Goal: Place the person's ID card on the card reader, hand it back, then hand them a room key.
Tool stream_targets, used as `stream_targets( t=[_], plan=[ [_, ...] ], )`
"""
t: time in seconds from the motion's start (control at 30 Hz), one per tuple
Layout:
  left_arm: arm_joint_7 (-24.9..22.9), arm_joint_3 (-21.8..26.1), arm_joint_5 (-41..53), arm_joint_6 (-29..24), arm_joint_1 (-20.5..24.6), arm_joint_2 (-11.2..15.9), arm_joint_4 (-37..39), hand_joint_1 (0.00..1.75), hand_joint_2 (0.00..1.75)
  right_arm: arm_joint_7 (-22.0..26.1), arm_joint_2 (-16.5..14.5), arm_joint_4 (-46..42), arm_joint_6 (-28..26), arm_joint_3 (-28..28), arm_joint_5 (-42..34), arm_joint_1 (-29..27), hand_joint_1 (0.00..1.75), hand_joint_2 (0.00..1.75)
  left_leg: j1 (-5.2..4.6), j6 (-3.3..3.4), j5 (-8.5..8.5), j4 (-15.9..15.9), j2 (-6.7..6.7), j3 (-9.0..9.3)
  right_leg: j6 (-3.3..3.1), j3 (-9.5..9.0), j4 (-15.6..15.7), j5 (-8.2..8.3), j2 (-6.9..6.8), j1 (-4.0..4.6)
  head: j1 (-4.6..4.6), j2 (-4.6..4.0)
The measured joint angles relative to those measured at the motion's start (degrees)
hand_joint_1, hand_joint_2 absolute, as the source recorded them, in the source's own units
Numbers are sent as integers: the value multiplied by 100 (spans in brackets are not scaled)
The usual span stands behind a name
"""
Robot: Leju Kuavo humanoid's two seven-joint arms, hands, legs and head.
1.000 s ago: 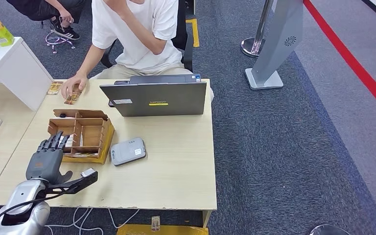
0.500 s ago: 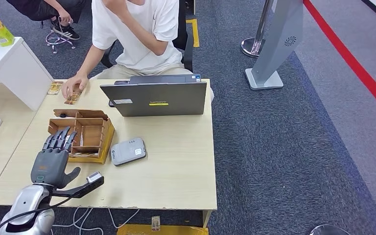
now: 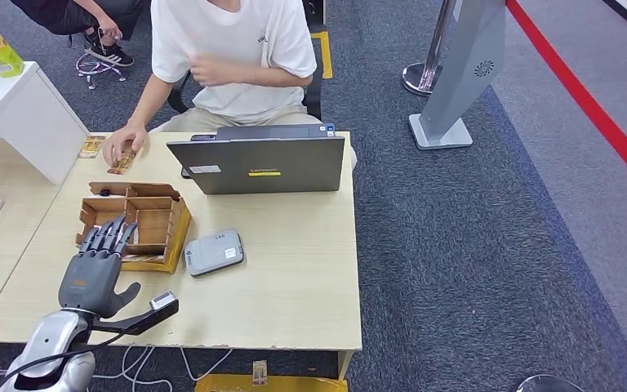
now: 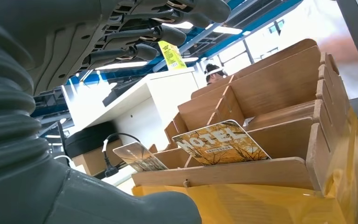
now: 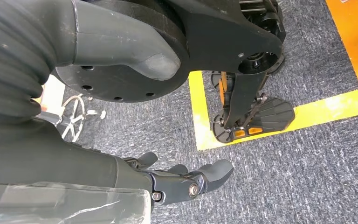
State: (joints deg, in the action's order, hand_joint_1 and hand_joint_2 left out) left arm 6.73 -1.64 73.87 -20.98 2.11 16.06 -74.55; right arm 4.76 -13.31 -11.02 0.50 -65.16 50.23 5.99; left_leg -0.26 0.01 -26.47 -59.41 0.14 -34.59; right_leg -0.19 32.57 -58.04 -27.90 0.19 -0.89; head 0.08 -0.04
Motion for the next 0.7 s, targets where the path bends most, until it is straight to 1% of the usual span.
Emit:
stream_targets(
  t=[0.27, 0.7],
  plan=[
    [30, -34, 6, 31, 19, 0, 0, 0, 175, -6, 0, 0, 8, 0, 43, 0, 0, 175, 0, 0, 0, -1, 0, 1, 0, 0, 0, 0, 0, 0, -1, 0],
    [-33, -94, 69, 43, 242, -35, 8, 0, 175, -17, 0, 0, 21, 1, 94, 1, 0, 175, 0, 0, 0, -1, 0, 1, 0, 1, 0, 1, 0, 0, -1, 0]
  ],
)
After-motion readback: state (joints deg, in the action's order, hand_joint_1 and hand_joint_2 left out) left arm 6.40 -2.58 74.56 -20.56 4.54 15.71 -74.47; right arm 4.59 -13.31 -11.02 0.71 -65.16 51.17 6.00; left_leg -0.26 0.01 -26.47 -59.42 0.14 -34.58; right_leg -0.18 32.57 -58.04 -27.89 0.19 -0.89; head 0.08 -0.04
